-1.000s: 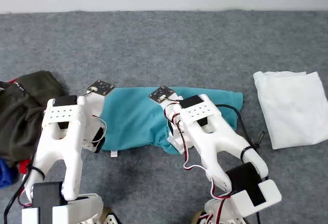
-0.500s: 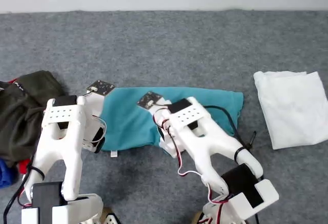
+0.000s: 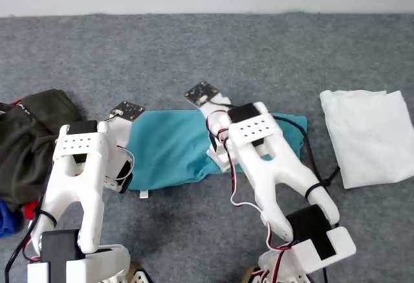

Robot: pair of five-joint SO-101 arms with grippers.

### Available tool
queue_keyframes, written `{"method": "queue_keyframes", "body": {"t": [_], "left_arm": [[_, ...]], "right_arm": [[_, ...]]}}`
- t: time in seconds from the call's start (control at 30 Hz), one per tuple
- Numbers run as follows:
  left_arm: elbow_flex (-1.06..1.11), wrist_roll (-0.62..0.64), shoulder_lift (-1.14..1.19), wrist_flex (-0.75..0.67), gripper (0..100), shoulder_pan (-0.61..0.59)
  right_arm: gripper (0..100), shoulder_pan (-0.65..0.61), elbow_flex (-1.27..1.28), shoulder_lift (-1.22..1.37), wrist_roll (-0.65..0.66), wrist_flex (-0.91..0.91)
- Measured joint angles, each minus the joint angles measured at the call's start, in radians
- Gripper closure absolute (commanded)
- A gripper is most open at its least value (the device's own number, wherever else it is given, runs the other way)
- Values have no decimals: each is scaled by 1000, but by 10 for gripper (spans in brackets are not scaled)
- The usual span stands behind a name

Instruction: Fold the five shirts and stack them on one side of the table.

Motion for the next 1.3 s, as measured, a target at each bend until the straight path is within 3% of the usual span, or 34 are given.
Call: {"method": "queue_keyframes", "body": {"t": [0.33,0.83,1.3], "left_arm": [[0,0,0,0,935,0],[0,0,0,0,935,0],[0,0,0,0,935,0]], "right_arm": [[989,0,-52,0,0,-5],[989,8,-54,28,0,-219],[989,153,-190,114,0,-219]]}}
